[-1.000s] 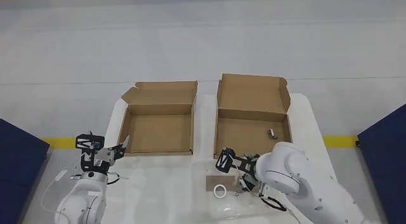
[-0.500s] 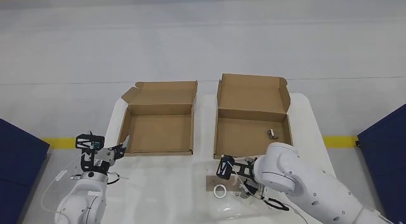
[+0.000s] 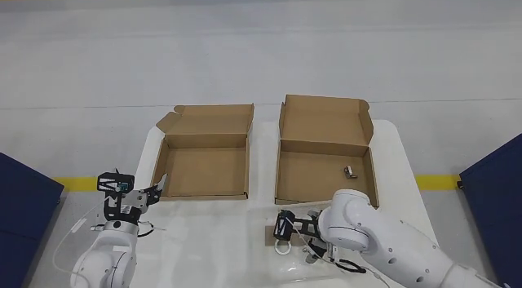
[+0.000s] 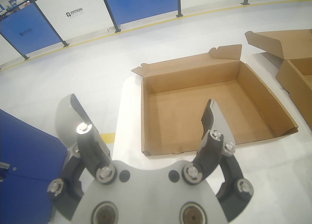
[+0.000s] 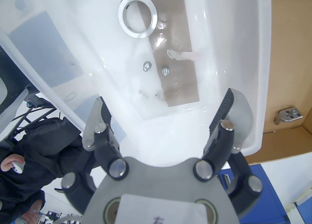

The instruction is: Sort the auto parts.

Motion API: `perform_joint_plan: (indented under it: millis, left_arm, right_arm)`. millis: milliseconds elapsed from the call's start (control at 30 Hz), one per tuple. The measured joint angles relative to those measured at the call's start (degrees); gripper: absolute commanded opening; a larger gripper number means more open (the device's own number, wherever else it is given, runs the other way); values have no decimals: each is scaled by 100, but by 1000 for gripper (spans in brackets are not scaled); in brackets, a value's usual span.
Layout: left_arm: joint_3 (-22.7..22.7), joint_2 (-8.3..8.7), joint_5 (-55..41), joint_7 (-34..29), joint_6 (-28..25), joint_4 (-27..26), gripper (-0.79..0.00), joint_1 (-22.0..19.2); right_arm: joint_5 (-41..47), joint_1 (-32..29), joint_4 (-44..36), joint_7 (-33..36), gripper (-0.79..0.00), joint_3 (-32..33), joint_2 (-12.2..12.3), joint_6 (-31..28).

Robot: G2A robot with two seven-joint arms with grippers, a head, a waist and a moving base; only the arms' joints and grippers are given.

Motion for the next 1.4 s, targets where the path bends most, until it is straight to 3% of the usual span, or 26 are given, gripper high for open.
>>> perform_joint_plan:
  millis: [467, 533, 600, 633, 1400]
  left_arm:
    - [0, 0, 0, 0, 0, 0, 0, 0]
    - [0, 0, 0, 0, 0, 0, 0, 0]
    - [0, 0, 0, 0, 0, 0, 0, 0]
    - [0, 0, 0, 0, 0, 0, 0, 0]
    - [0, 0, 0, 0, 0, 0, 0, 0]
  right_arm:
    - [-151, -59, 317, -303, 0, -129, -36, -84]
    - [-136, -34, 389, -325, -80, -142, -51, -85]
    - [-115, -4, 471, -348, -342, -150, -67, -78]
    - [-111, 12, 508, -355, -391, -154, -76, -64]
    - [-26, 197, 981, -384, -557, -361, -247, -25]
